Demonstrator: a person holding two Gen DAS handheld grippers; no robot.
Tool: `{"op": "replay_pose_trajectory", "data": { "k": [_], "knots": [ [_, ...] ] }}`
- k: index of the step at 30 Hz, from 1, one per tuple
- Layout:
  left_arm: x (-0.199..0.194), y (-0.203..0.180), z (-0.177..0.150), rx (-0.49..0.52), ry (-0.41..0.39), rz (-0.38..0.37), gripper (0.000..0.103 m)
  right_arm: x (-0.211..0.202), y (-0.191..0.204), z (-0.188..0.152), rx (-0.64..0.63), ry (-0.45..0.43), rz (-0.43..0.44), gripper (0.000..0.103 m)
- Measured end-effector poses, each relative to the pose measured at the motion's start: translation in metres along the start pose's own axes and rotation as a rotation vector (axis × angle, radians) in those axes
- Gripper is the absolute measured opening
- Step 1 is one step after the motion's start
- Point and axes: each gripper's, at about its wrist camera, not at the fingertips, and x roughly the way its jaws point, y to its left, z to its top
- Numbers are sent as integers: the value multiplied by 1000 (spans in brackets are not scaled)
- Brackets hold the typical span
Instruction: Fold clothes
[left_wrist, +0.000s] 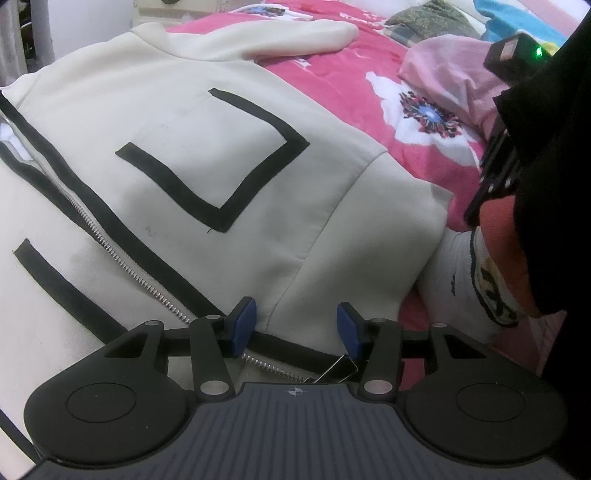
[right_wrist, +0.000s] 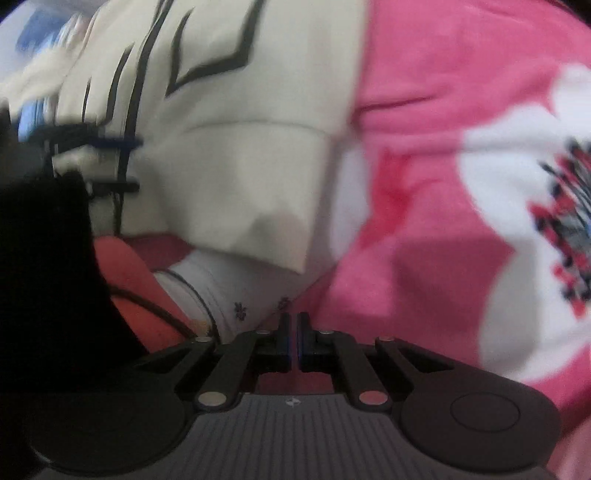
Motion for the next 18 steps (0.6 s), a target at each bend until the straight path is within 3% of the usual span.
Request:
{"op": "replay_pose_trajectory", "data": {
  "k": [4,6,8,11,14,16,18],
  "knots": [
    [0,0,1,4,1,2,49,-35,-3,17,29,-210,97,4],
    [0,0,1,5,2,4,49,-34,0,25,11,-258,114,4],
    [-1,0,1,5,1,6,49,-15,2,24,-16,-218,103,4],
    [0,-2,0,15,1,9,49,18,2,7,-35,-37,29,4],
    [-1,-1,0,22,-2,7,49,16,-7,-4,-13,60,-22,4],
    [-1,0,0,20,-2,3,50,1,-13,0,6,42,-35,4],
    [0,0,1,17,0,2,50,-25,-17,19,23,-67,-32,6]
  ]
}}
